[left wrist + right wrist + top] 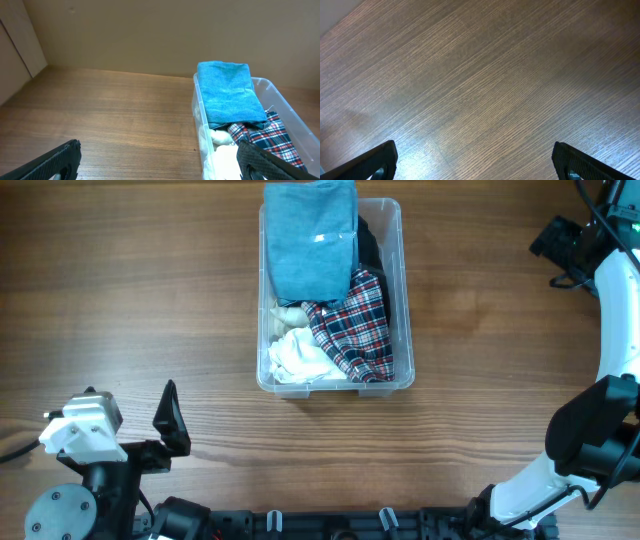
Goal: Pack container
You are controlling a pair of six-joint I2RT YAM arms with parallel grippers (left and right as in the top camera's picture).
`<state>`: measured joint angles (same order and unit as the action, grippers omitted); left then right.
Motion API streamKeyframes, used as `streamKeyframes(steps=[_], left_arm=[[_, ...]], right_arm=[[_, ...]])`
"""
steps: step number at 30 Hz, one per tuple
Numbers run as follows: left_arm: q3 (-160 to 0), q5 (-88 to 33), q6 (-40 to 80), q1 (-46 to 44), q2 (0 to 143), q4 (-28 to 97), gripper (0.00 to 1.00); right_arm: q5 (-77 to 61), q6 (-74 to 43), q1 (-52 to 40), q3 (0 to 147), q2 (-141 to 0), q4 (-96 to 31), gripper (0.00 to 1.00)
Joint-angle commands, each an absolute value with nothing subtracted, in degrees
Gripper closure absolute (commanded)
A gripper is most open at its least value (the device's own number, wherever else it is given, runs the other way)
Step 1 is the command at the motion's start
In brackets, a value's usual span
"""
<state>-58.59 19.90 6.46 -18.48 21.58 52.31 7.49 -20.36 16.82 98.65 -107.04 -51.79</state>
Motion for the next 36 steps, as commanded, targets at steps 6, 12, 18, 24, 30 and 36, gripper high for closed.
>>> streamKeyframes(steps=[6, 12, 18, 24, 30, 36], left_arm=[[-58.28, 20.86, 6.44, -18.48, 21.69, 52.18, 0.00], [-58.28, 20.86, 6.42, -18.48, 21.69, 52.18, 0.00], [-58.28, 20.86, 6.42, -18.48, 21.69, 52.18, 0.00], [-58.28, 20.86, 6.42, -18.48, 21.69, 52.18, 0.00], [-58.28, 20.86, 6.44, -18.48, 21.69, 52.18, 0.00], [-58.28, 20.86, 6.44, -18.48, 21.69, 52.18, 0.00]], right_arm=[[5.93, -21.30, 16.75, 98.54, -107.81, -47.33, 0.00], [1.04, -20.93, 16.19, 98.54, -107.81, -37.80, 0.00], [-0.32, -8.60, 10.26, 91.59, -105.27, -15.31, 0.00], [-4.05, -7.42, 7.51, 75.37, -90.50, -2.72, 0.00], [-4.60, -1.98, 7.29, 66.30, -72.25, -8.34, 0.00], [-4.60, 2.83, 7.31, 66.17, -61.95, -19.35, 0.00]])
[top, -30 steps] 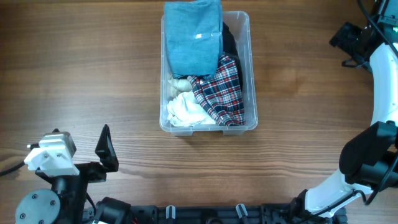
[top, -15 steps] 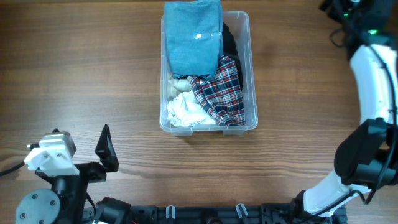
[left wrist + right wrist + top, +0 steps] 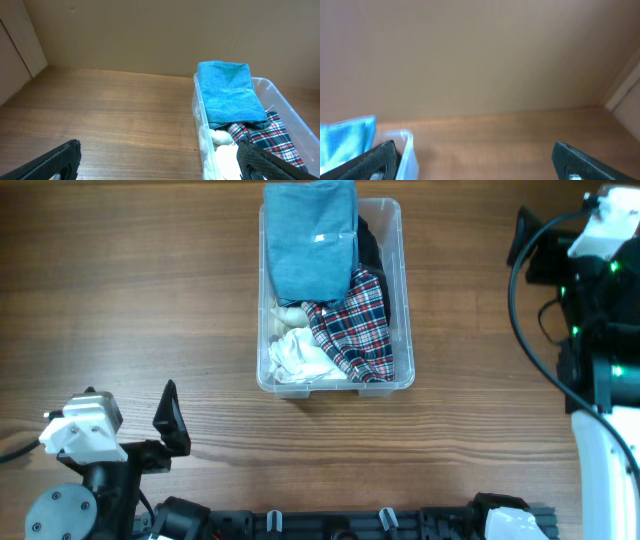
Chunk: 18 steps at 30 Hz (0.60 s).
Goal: Pack container
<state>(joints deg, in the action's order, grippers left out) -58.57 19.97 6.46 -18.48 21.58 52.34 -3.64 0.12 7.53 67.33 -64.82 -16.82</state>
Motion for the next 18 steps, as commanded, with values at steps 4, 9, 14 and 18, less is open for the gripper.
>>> streamKeyframes(steps=[4, 9, 14, 18], left_arm=[[-58.28, 20.86, 6.44, -18.48, 21.69, 52.18, 0.00], [-58.28, 20.86, 6.44, -18.48, 21.69, 52.18, 0.00], [-58.28, 20.86, 6.42, -18.48, 21.69, 52.18, 0.00], [-58.28, 20.86, 6.44, -18.48, 21.69, 52.18, 0.00]], right_arm=[[-5.15, 0.21, 7.29, 62.19, -55.44, -19.88, 0.00], [-6.85, -6.15, 7.29, 43.24, -38.98, -5.08, 0.00], [-11.46, 5.02, 7.20, 21.93, -23.66, 14.50, 0.00], [-14.92, 14.92, 5.52, 13.04, -17.28, 17.89, 0.00]])
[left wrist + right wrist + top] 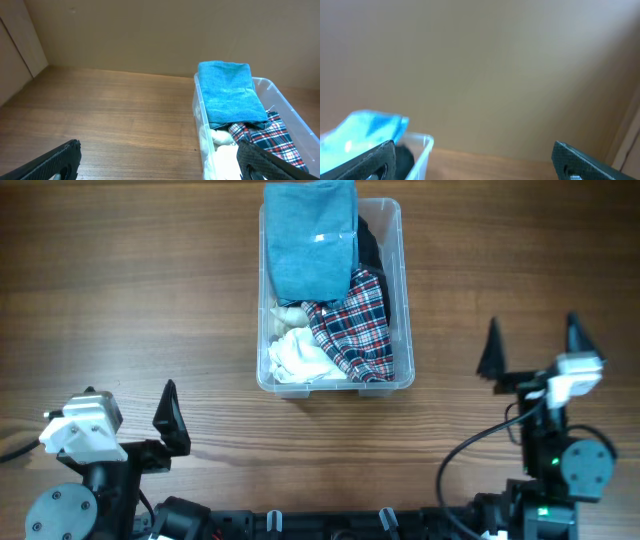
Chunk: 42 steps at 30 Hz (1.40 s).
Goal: Pack container
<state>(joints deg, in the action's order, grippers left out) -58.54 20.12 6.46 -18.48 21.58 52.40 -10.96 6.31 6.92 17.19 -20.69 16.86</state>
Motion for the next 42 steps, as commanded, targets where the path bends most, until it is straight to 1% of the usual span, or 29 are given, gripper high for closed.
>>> streamKeyframes(steps=[1, 6, 11, 16, 18, 19, 42], left_arm=[[-58.28, 20.86, 6.42, -18.48, 21.69, 52.18, 0.00], [-58.28, 20.86, 6.42, -18.48, 21.69, 52.18, 0.00], [-58.28, 20.86, 6.44, -18.48, 21.69, 52.18, 0.00], [-58.28, 20.86, 6.44, -18.48, 21.69, 52.18, 0.00], [-58.28, 20.86, 6.44, -18.48, 21.69, 52.18, 0.00], [-58.28, 20.86, 6.44, -18.48, 21.69, 52.18, 0.00], [-58.28, 20.86, 6.44, -18.48, 21.69, 52.18, 0.00]], right_arm=[[-14.57, 15.14, 4.86, 11.44, -16.14, 17.76, 0.00], [-12.49, 14.94, 2.87, 5.87, -12.93, 16.97, 0.00], [-12.34, 14.83, 2.85, 0.86, -7.57, 15.46, 0.00], [-12.32, 14.98, 2.83, 0.30, -4.10, 7.18, 0.00], [-12.32, 14.59, 2.83, 0.30, -2.09, 0.30, 0.00], [-10.02, 13.17, 2.85, 0.34, -1.87, 0.56, 0.00], [-8.62, 13.47, 2.85, 0.34, -29.87, 0.58, 0.00]])
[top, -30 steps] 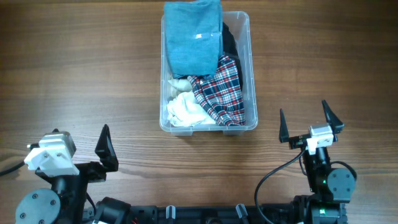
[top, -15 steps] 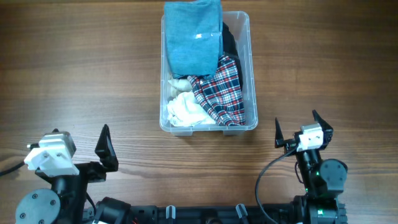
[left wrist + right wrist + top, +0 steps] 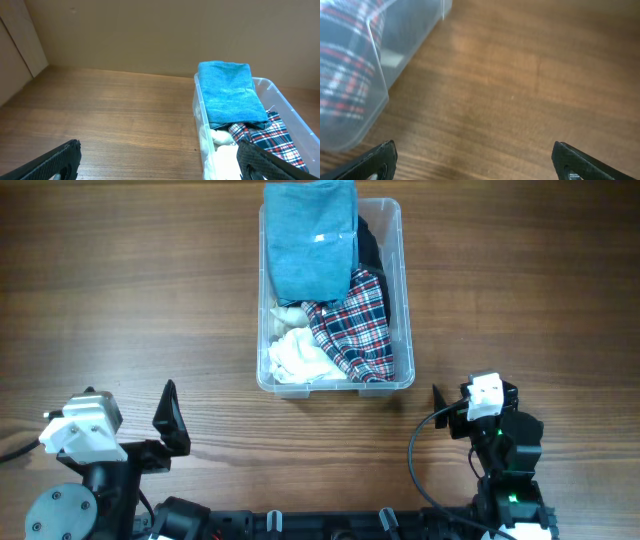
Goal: Pack container
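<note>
The clear plastic container (image 3: 405, 300) stands at the table's far centre. It holds a folded blue towel (image 3: 310, 240), a red plaid cloth (image 3: 355, 325), a white cloth (image 3: 295, 358) and a dark item (image 3: 368, 245). My left gripper (image 3: 157, 152) rests at the front left, open and empty, facing the container (image 3: 280, 97) and the blue towel (image 3: 230, 92). My right gripper (image 3: 475, 152) is open and empty over bare wood. It sits just right of the container's near corner (image 3: 380, 95), through which plaid cloth (image 3: 345, 60) shows.
The wooden table (image 3: 130, 300) spreads on both sides of the container. My left arm's base (image 3: 85, 440) sits at the front left edge and my right arm (image 3: 495, 430) is folded at the front right. A plain wall (image 3: 150, 30) rises behind the table.
My right arm has dropped lower and nearer the front edge, close to the container's near right corner. Its camera now faces the table and that corner, not the wall. The left arm is unchanged.
My right arm first reached out at the far right, its camera on bare wood. It then stood at the upper right facing the wall, later at the lower right with fingers raised, and now sits folded by the container. The left arm and the contents stayed put.
</note>
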You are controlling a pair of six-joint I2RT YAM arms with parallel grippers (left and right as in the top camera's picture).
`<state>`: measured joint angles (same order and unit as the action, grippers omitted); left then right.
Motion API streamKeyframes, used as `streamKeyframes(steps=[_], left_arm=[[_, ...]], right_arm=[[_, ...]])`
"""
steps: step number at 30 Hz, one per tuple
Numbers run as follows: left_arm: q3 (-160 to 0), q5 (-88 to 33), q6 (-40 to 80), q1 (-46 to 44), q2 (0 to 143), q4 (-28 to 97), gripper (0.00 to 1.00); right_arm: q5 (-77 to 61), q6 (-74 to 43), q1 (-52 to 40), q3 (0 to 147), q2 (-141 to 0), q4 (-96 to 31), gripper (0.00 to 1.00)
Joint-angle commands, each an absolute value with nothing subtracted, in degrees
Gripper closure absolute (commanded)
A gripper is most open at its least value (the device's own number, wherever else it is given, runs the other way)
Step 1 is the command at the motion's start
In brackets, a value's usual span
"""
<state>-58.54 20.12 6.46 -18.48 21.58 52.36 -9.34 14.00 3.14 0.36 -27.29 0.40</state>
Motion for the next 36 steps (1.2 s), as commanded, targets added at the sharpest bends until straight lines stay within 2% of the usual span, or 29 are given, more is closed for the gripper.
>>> streamKeyframes(steps=[1, 3, 8, 23, 36], left_arm=[[-58.28, 20.86, 6.44, -18.48, 21.69, 52.18, 0.00], [-58.28, 20.86, 6.42, -18.48, 21.69, 52.18, 0.00], [-58.28, 20.86, 6.44, -18.48, 21.69, 52.18, 0.00], [-58.28, 20.01, 6.44, -18.48, 21.69, 52.14, 0.00], [-58.28, 19.99, 6.46, -18.48, 21.69, 52.07, 0.00]], right_arm=[[-8.62, 13.50, 2.85, 0.34, -30.96, 0.58, 0.00], [-8.60, 13.47, 2.83, 0.34, -30.20, 0.58, 0.00], [-8.62, 13.50, 2.85, 0.34, -16.93, 0.64, 0.00], [-8.62, 13.45, 2.85, 0.34, -0.25, 0.62, 0.00], [-8.60, 13.54, 2.85, 0.34, -0.82, 0.62, 0.00]])
